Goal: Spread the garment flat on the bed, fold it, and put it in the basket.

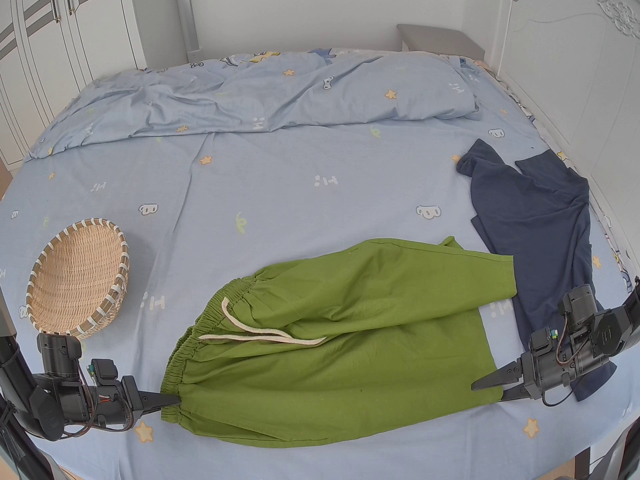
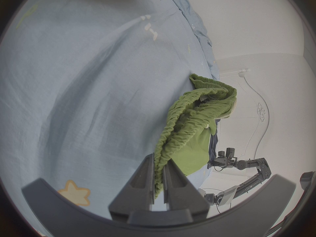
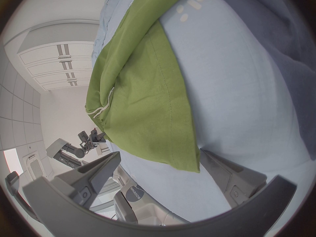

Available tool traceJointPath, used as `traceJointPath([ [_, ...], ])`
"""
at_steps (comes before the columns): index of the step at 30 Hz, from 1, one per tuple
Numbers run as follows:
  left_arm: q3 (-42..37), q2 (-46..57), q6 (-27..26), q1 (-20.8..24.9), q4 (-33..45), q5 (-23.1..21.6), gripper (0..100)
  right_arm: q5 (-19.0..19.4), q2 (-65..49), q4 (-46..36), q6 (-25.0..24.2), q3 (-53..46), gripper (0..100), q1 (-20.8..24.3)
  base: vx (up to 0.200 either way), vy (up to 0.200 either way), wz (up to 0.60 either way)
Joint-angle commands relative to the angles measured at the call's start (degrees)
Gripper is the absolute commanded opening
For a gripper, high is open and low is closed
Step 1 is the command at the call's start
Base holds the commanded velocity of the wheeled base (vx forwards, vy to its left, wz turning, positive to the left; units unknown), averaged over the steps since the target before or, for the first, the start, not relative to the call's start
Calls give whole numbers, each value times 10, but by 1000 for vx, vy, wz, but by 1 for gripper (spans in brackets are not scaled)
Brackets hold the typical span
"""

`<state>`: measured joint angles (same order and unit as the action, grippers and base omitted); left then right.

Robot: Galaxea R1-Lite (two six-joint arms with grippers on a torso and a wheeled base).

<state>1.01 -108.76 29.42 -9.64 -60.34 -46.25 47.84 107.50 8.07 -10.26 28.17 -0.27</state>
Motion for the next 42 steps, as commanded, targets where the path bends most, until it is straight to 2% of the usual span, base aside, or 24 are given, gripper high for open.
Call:
traceJointPath([
  [1, -10, 0, 0, 0, 0, 0, 0, -1, 4, 0, 0, 1, 100, -3, 0, 0, 0],
  [3, -10, 0, 0, 0, 0, 0, 0, -1, 4, 0, -3, 1, 100, -3, 0, 0, 0],
  [4, -10, 0, 0, 0, 0, 0, 0, -1, 4, 0, -5, 1, 0, -3, 0, 0, 0],
  [8, -10, 0, 0, 0, 0, 0, 0, -1, 4, 1, -19, 5, 0, -3, 0, 0, 0],
  [20, -10, 0, 0, -7, 4, 1, 0, -2, -3, -5, -20, -6, 0, -19, 0, 0, 0],
  [26, -9, 3, 0, -7, 23, 2, 0, -10, -69, -50, -18, -21, 0, -14, 0, 0, 0],
  [28, -9, 8, -1, -8, 51, 2, 0, -19, -106, -107, -9, -14, 0, -9, 0, 0, 0],
  [31, -8, 29, -5, -8, 81, 2, 0, -25, -128, -143, 4, -9, 0, -8, 0, 0, 0],
  [34, -7, 55, -15, -20, 126, 3, 0, -56, -144, -169, 24, -20, 0, -10, 0, 0, 0],
  [38, -7, 74, -56, -23, 177, 3, 0, -103, -142, -163, 62, -59, 0, -11, 0, 0, 0],
  [42, -7, 74, -96, -25, 223, 18, 0, -114, -140, -138, 67, -87, 0, -10, 0, 0, 0],
])
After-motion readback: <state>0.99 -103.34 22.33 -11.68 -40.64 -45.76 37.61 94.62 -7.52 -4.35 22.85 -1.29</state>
